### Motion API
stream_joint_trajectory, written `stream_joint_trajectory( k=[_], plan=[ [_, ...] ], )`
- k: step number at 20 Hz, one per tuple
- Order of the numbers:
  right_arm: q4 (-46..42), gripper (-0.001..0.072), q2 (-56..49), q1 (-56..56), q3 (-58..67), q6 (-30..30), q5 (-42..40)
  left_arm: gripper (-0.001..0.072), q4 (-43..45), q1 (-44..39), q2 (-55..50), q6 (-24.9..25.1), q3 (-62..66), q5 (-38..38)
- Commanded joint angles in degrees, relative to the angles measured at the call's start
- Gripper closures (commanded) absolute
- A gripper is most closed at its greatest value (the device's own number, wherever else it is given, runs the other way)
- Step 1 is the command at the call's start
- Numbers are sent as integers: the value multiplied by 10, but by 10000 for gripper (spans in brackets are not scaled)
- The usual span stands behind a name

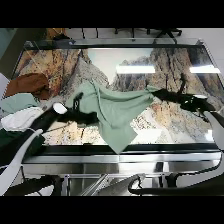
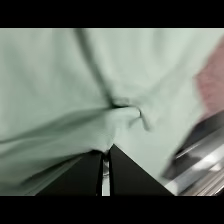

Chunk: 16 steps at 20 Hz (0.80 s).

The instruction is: Fold the shirts.

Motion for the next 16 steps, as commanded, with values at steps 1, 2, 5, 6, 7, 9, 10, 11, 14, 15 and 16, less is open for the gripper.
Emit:
stream_joint_trajectory(
  k=[1, 2, 5, 6, 7, 9, 10, 11, 14, 15, 16],
  plan=[
    [209, 695, 61, -53, 82, 23, 132, 692, -7, 83, 89, 5, 183, -76],
    [279, 695, 87, -70, 118, 25, 140, 692, -7, 113, 119, 3, 267, -85],
    [365, 694, 163, -101, 228, 24, 80, 693, -6, 180, 162, 2, 515, -78],
    [365, 694, 188, -103, 262, 24, 39, 693, -6, 195, 166, 1, 584, -74],
    [365, 694, 213, -103, 290, 21, 2, 693, -6, 209, 166, -3, 651, -72],
    [343, 695, 254, -103, 330, 13, -43, 693, -6, 233, 173, -7, 722, -68],
    [320, 694, 273, -103, 342, 13, -55, 692, -6, 243, 185, -7, 721, -64],
    [289, 694, 290, -103, 346, 13, -58, 693, -6, 250, 201, -6, 697, -59],
    [165, 695, 313, -103, 346, 77, -54, 692, -6, 269, 262, 17, 563, -32],
    [111, 695, 312, -103, 344, 113, -43, 693, -6, 274, 273, 25, 530, -30],
    [66, 695, 306, -102, 339, 144, -21, 692, -5, 275, 280, 32, 500, -32]
  ],
)
